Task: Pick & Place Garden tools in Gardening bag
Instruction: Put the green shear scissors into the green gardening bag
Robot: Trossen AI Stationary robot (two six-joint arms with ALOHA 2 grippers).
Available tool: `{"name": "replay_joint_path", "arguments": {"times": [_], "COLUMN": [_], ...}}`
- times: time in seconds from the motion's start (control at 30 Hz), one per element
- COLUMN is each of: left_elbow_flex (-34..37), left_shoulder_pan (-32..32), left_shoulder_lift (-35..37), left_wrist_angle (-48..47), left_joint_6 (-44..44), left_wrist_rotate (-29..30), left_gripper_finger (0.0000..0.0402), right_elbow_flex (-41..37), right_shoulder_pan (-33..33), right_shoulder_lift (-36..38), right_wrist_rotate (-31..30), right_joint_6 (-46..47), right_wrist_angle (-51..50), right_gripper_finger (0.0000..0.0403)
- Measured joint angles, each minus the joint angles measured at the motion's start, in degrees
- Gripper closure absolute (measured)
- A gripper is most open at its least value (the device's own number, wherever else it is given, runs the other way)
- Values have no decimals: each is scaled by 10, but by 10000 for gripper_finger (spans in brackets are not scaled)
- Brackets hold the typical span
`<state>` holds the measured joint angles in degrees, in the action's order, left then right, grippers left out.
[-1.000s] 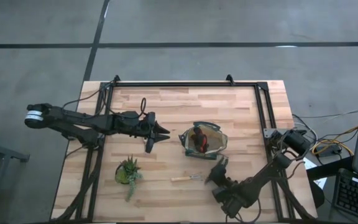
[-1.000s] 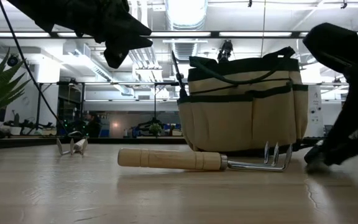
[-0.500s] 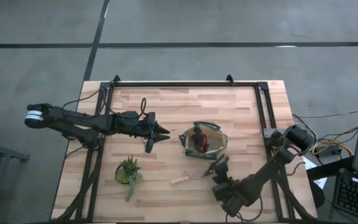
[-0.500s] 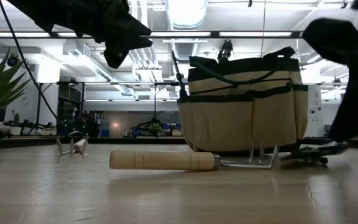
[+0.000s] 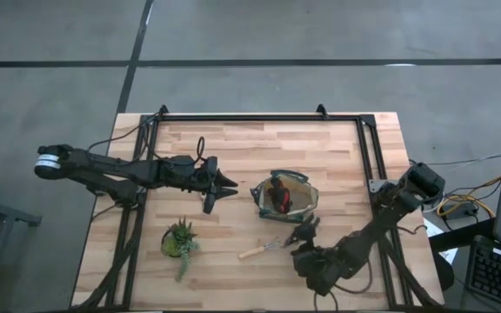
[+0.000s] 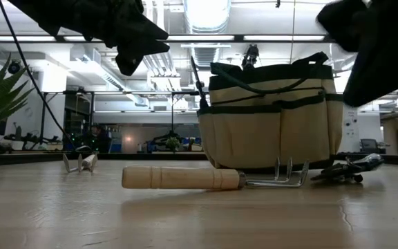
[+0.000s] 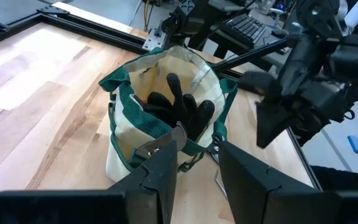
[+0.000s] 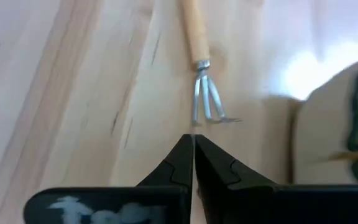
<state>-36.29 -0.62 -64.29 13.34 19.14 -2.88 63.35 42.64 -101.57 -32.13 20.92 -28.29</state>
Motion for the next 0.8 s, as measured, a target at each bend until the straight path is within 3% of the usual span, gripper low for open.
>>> {"name": "replay_joint_path", "arguments": {"times": [0.2,0.5,0.8], "left_elbow_flex": [0,0,0], "left_shoulder_pan": [0,-3,-3], "left_shoulder_lift": [0,0,0], "left_wrist_angle": [-1,-1,-1], "left_joint_6": [5,4,4], "left_wrist_rotate": [0,0,0], "left_gripper_finger": [280,280,280], "right_elbow_flex": [-1,-9,-25], "right_shoulder_pan": [-34,-45,-44], "right_shoulder_lift": [-9,-9,-10], "right_wrist_rotate": [50,71,82], "right_joint_6": [-9,-24,-45], "right_wrist_angle": [7,9,15], "right_gripper_finger": [347,259,253]}}
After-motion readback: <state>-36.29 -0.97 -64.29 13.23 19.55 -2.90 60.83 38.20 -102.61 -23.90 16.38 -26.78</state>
